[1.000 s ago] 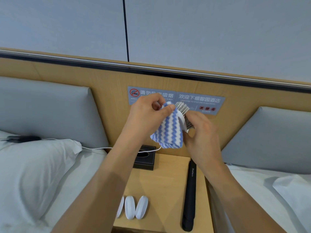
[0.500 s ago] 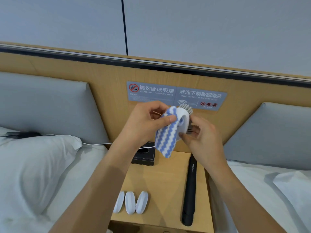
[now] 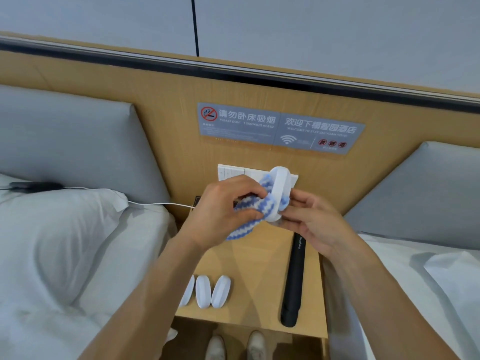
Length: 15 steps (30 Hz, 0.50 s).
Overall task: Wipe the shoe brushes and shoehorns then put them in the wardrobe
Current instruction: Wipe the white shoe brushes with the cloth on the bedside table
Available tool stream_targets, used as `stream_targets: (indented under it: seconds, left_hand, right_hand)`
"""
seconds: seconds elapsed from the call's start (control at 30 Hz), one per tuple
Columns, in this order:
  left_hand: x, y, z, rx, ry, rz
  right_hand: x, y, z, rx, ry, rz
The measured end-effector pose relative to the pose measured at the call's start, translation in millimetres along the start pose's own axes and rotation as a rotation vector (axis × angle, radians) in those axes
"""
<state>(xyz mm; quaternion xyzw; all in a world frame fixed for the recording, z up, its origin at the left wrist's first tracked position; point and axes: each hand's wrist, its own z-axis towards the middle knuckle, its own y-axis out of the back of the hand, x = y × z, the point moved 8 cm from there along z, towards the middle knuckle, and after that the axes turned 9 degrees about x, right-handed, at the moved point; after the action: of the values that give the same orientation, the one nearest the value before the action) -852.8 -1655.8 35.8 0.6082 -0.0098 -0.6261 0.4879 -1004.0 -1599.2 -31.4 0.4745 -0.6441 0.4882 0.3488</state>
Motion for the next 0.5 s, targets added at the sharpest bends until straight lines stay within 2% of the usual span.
stream_targets:
  seconds: [0.13, 0.3, 0.5]
  left_hand:
    - [22.8, -11.3, -11.4, -0.010, 0.034, 0.077]
    - [77.0, -13.6, -45.0, -0.136, 0.327, -0.023]
    - [133.0, -32.9, -92.6, -0.215, 0.608, -0.154]
  right_hand:
    - [-40.7, 6.0, 4.1, -0.021, -0.135, 0.097]
    - [-113.5, 27.6, 2.1, -0.171, -0.310, 0.189]
    - [-231.5, 46.3, -6.5, -0.333, -0.598, 0.206]
